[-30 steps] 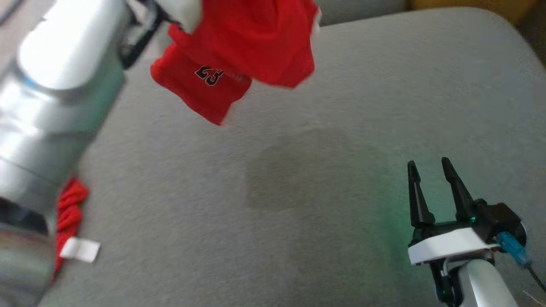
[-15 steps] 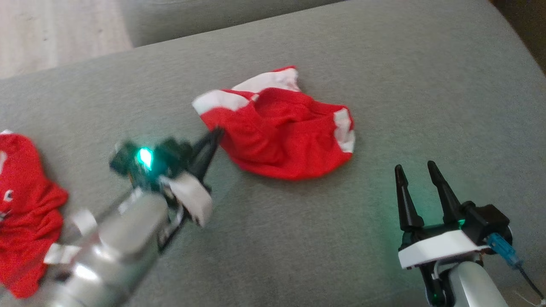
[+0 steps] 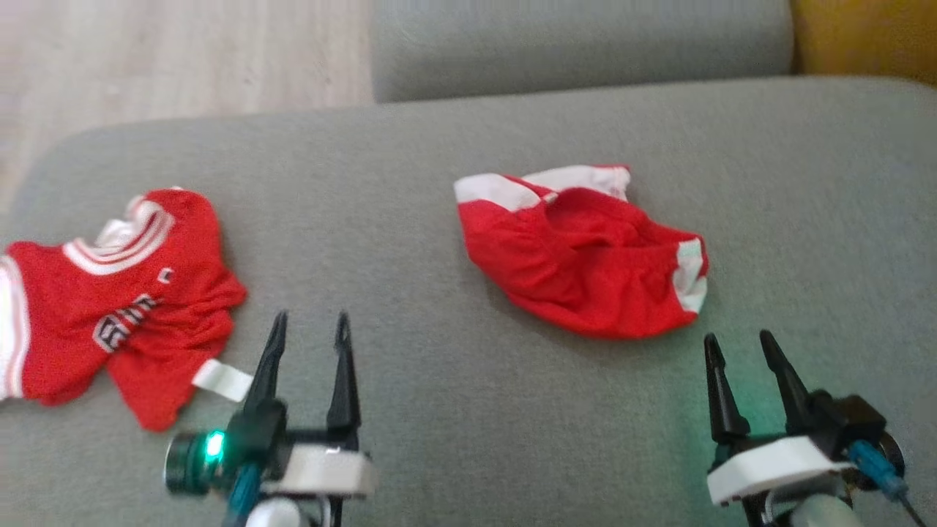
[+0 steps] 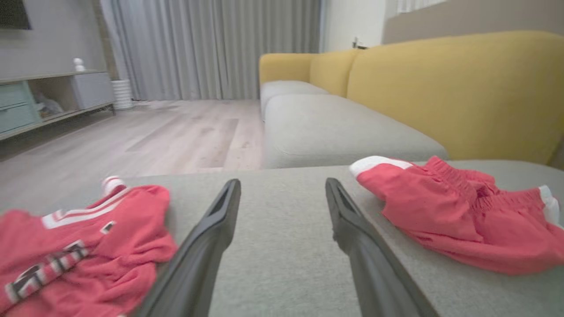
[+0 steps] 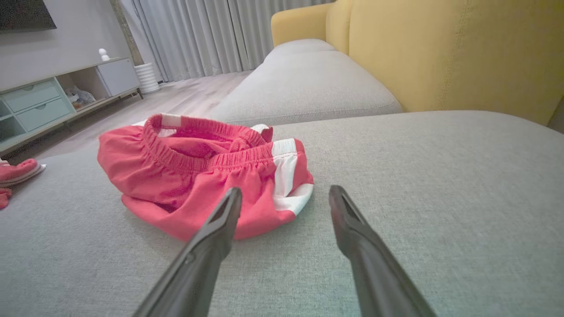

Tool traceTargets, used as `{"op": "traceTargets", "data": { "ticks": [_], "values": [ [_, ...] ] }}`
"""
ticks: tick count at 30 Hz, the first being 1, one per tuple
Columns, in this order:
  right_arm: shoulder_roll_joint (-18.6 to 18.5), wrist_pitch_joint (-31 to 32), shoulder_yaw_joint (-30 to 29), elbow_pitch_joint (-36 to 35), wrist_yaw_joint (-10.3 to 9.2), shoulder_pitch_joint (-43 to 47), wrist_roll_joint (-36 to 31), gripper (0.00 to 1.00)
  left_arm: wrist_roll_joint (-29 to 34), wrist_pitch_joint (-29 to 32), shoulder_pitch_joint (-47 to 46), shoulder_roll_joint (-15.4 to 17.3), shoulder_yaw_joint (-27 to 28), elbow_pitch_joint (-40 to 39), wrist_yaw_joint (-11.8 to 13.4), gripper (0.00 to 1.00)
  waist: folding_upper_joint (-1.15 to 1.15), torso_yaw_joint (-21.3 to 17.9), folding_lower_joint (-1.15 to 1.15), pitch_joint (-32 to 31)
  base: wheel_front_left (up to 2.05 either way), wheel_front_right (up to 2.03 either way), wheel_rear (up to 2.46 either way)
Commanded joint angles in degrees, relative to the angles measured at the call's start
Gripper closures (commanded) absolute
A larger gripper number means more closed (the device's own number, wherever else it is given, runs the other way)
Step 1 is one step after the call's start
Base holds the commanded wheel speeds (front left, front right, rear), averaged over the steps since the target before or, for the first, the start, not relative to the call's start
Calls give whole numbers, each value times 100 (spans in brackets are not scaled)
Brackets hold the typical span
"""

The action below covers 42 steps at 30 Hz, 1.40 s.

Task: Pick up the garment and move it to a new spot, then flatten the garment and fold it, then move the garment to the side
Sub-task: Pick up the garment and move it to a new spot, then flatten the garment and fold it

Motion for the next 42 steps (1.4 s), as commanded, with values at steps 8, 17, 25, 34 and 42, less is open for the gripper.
{"op": "traceTargets", "data": {
  "ticks": [8,17,25,34,42],
  "values": [
    [-20,-22,46,-525,-4,185,-181,0,948,-53,1043,-402,1288,-1138,-184,0,0,377,1,-576,0,0,0],
    [-20,-22,62,-837,-4,612,-343,0,1318,-53,1505,-603,1543,-1403,-739,0,0,429,1,-823,0,0,0],
    [-20,-22,106,-834,-4,722,-353,0,1463,-53,1506,-632,1580,-1214,-971,0,0,413,1,-876,0,0,0],
    [-20,-22,96,-753,-4,779,-323,0,1589,-53,1490,-639,1560,-1048,-1062,0,0,431,1,-908,0,0,0],
    [-20,-22,134,-680,-4,827,-305,0,1634,-53,1497,-642,1572,-892,-1021,0,0,459,1,-959,0,0,0]
  ]
}}
